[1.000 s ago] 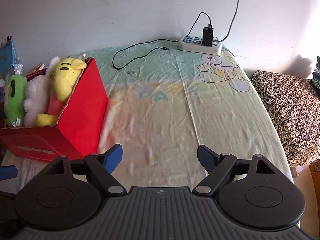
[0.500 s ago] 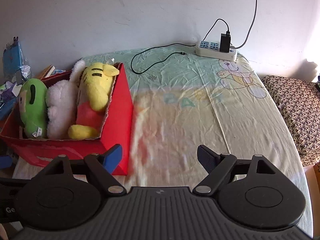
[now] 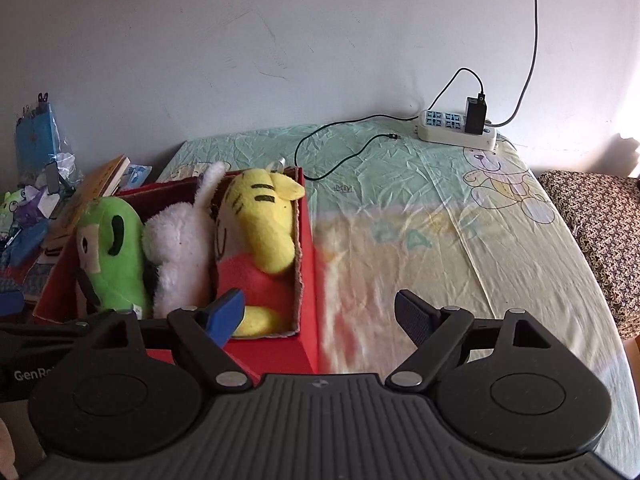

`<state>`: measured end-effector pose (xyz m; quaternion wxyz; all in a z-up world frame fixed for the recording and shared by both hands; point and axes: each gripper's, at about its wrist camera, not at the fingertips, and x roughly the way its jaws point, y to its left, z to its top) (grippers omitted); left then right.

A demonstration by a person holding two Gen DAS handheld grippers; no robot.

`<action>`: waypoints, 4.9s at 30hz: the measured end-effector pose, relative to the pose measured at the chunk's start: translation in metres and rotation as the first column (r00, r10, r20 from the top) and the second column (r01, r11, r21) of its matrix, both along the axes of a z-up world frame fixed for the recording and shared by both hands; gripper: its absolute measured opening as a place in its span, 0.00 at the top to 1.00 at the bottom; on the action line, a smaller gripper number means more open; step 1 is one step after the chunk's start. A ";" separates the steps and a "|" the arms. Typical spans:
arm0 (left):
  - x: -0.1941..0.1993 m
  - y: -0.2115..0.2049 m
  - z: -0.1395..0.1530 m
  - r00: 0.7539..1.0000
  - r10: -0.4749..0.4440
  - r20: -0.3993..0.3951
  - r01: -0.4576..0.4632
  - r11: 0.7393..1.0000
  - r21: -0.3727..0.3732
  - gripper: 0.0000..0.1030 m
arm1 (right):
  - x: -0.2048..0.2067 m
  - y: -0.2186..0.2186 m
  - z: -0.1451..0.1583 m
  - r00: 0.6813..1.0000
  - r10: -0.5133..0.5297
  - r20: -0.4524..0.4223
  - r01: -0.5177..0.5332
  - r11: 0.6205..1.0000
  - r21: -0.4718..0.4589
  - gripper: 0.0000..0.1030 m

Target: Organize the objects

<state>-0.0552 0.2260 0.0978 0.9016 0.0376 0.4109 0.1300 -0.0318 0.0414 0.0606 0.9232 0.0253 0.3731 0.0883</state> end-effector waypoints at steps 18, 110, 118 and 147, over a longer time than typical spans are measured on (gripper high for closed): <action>0.021 0.038 -0.010 0.998 0.006 -0.064 -0.005 1.000 0.011 0.02 | 0.004 0.027 -0.001 0.999 -0.037 -0.001 0.037 0.997 0.061 0.18; 0.006 0.045 -0.032 0.998 -0.008 -0.059 0.004 0.998 -0.057 0.02 | 0.000 0.052 -0.020 0.999 -0.006 -0.049 0.006 1.000 0.017 0.18; 0.005 0.041 -0.038 0.996 -0.024 -0.082 0.019 0.998 -0.062 0.02 | -0.004 0.052 -0.022 0.998 -0.006 -0.054 0.007 1.000 0.014 0.18; 0.025 0.043 -0.008 1.000 -0.025 -0.019 0.026 0.999 0.034 0.02 | 0.010 0.054 0.004 1.000 -0.013 0.020 0.013 1.000 0.003 0.18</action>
